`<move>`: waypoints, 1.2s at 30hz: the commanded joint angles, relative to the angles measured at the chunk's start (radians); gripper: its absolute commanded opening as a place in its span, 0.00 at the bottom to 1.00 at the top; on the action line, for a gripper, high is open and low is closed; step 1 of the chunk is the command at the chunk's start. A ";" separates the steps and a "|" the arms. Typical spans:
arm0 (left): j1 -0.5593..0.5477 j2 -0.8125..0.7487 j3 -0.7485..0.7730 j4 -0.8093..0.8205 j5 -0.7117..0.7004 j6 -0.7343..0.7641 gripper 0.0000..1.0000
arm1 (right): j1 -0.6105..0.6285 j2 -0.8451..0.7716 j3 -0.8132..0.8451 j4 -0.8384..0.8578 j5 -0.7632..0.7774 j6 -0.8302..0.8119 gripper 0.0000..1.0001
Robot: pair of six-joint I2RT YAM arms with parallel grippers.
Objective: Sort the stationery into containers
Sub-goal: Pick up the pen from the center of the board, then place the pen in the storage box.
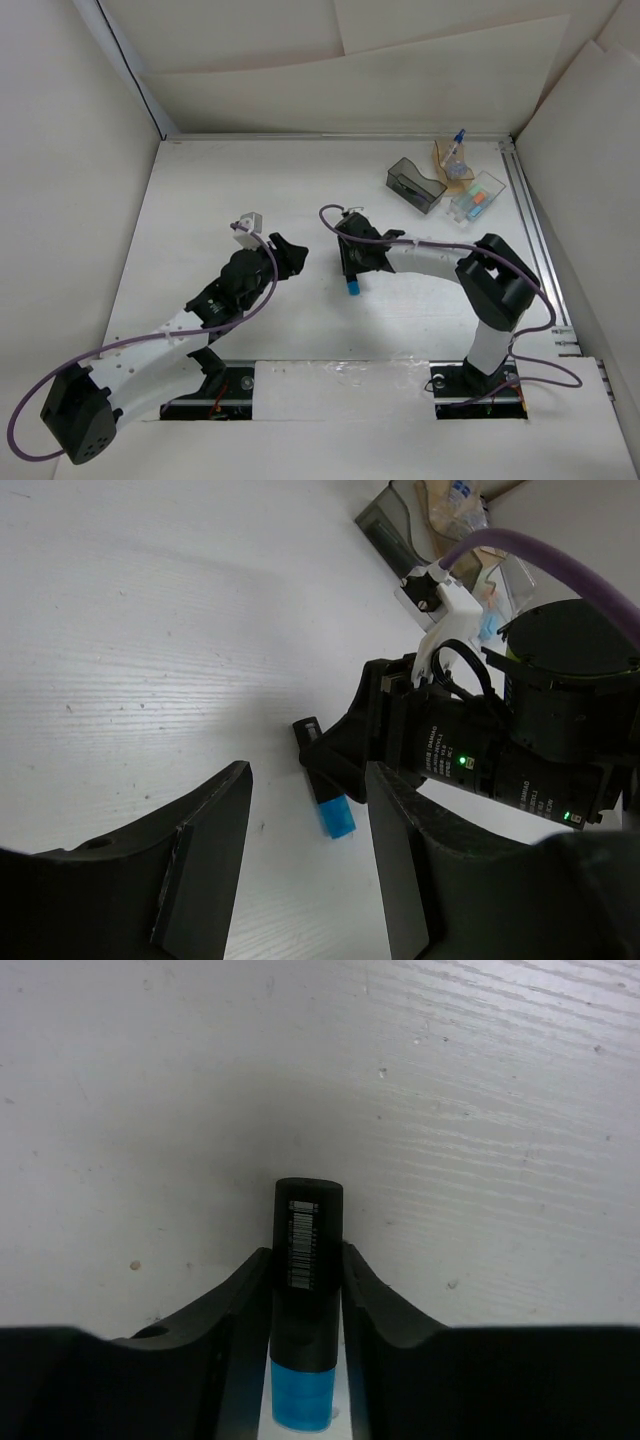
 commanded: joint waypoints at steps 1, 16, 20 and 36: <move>0.004 -0.002 -0.010 0.028 0.005 0.011 0.46 | 0.020 0.030 -0.005 0.053 0.019 0.033 0.31; 0.004 0.036 -0.010 0.057 0.038 0.021 0.46 | -0.195 -0.129 0.157 0.038 0.120 -0.105 0.06; 0.004 0.047 -0.010 0.089 0.058 0.021 0.46 | -0.328 -0.119 0.254 0.065 0.246 -0.180 0.06; 0.004 0.056 -0.028 0.107 0.071 0.021 0.46 | -0.517 0.291 0.585 0.226 0.693 -0.374 0.06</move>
